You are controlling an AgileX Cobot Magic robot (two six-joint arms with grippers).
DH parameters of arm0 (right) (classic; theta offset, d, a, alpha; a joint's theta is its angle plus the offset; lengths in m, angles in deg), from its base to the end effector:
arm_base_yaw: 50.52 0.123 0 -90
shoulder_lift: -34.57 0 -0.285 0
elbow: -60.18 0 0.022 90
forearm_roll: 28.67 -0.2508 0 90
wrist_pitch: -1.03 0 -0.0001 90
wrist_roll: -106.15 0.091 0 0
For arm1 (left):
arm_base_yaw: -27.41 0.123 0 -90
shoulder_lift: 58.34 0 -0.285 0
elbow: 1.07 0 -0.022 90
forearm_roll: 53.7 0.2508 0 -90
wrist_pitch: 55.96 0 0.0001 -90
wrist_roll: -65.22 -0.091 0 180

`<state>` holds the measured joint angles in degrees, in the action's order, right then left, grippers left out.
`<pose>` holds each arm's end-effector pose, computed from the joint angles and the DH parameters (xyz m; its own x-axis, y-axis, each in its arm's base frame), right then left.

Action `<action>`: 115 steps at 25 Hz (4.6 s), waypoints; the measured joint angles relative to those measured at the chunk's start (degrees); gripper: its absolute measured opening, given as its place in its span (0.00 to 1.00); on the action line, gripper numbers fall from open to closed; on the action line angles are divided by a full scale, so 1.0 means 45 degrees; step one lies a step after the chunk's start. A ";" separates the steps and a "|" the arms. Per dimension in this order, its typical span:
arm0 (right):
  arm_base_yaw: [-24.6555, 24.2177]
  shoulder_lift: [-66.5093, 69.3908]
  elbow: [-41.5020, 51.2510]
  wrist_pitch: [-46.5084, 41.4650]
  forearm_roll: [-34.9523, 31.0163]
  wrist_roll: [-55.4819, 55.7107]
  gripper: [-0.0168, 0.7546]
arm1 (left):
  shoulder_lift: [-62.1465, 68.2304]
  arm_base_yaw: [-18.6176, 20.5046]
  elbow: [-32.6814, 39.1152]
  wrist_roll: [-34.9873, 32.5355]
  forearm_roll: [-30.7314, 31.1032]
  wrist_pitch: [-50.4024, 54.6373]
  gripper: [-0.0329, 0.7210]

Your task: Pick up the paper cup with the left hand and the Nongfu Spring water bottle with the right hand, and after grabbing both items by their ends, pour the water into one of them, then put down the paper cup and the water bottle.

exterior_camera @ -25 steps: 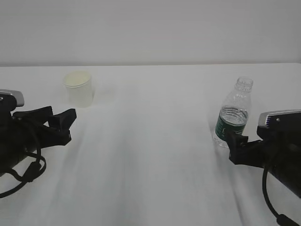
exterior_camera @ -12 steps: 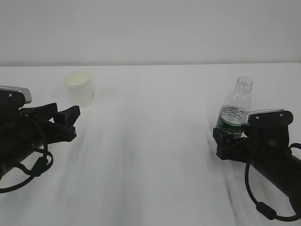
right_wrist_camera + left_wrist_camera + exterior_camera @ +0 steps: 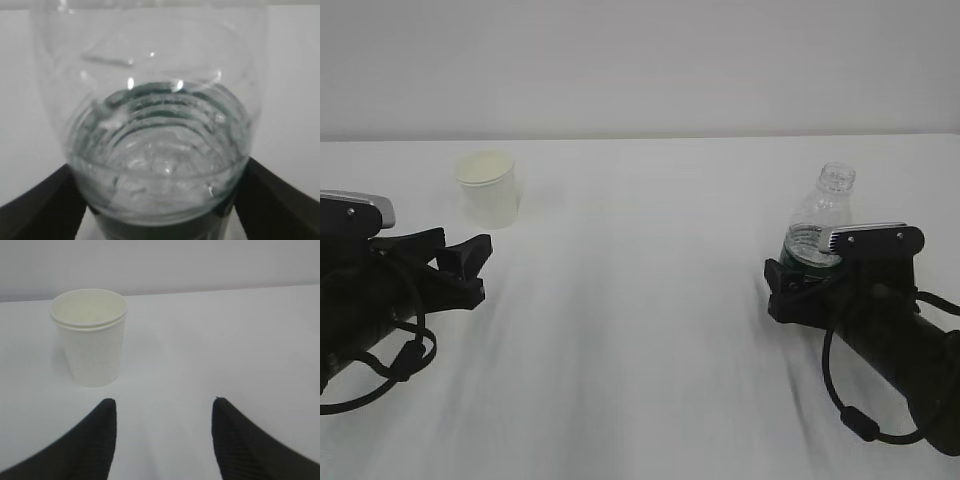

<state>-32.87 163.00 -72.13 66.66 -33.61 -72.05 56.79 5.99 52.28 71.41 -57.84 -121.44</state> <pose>0.2890 0.0845 0.0656 -0.3496 -0.0411 -0.9360 -0.2093 0.9772 0.0352 0.2639 -0.0971 0.1191 -0.2503 -0.0493 -0.9669 0.2730 0.9546 -0.1194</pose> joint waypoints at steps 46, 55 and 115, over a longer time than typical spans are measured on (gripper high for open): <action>0.0000 0.0462 -0.0790 0.0101 -0.0604 -0.0238 0.56 | 0.0000 0.0000 0.0000 -0.0048 0.0000 0.0000 0.59; 0.0000 0.0143 -0.0745 -0.0248 -0.0604 -0.1044 0.55 | 0.0000 0.0000 0.0000 -0.0048 0.0000 0.0000 0.59; 0.0000 -0.3897 0.2563 -0.0305 0.1361 -0.0646 0.55 | 0.4849 0.0960 -0.4844 -0.0048 -0.0383 -0.0021 0.88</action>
<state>-32.87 145.47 -60.59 65.29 -27.49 -74.95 78.61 10.31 30.48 71.19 -59.57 -121.53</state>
